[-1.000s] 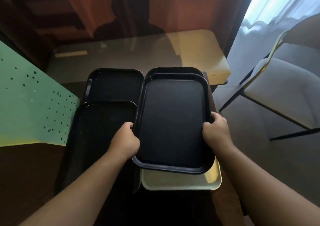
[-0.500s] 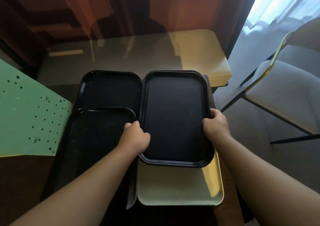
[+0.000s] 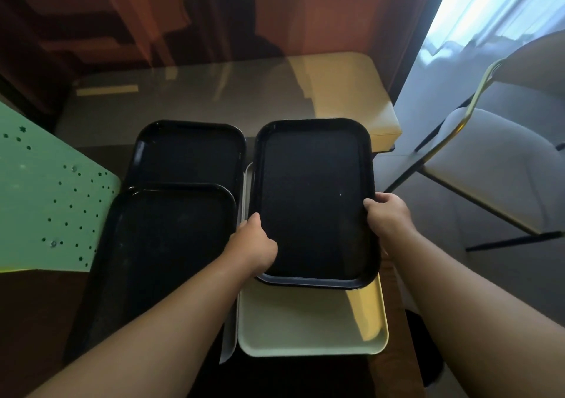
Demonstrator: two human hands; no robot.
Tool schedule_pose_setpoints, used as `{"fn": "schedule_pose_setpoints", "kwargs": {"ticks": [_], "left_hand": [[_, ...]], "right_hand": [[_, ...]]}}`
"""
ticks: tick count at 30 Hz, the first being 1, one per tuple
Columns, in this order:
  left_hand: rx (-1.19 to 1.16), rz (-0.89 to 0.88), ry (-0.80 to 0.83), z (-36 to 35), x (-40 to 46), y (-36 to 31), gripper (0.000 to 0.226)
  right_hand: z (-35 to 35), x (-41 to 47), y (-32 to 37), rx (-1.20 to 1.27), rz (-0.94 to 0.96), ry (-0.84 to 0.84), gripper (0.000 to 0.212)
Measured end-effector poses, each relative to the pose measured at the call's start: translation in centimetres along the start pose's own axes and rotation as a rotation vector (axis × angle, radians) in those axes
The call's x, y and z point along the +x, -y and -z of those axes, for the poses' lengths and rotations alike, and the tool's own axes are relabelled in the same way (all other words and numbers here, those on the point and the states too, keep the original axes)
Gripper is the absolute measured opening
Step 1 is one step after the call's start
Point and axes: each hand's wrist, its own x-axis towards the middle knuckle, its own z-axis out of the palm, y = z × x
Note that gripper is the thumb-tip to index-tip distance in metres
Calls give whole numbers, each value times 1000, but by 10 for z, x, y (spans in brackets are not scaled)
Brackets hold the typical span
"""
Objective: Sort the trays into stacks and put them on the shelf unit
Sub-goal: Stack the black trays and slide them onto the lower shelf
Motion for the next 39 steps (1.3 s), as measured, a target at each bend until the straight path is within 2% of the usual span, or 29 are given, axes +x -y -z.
{"fn": "schedule_pose_setpoints", "kwargs": {"ticks": [7,10,15,17,19,23,29,34,39], "left_hand": [[-108,7,9,21,-15,-1,77],[-155,-30,-66,33,-26,7,71],[-364,-83,-160,54,-47,36,45],[-390,-73,-195,63,-53,54,47],[-387,-43,-234,71,-61,73,51],[-382,5,-285,84,-80,125,55],[-333,72,-327,103,-93,217,52],[-269,167,-281,115,-89,274,51],[-144,142,-229,118,-78,293,46]], "right_hand": [[10,-34,-4,186,73,5,35],[14,-52,-9,246,94,-29,35],[4,-87,-5,347,94,-24,29],[-9,-100,0,344,99,-1,34],[-26,-115,5,324,98,33,33],[-70,-151,12,318,119,57,17],[-148,-199,1,256,118,70,13],[-201,-221,-13,164,77,79,10],[-218,-223,-29,42,-20,46,15]]}}
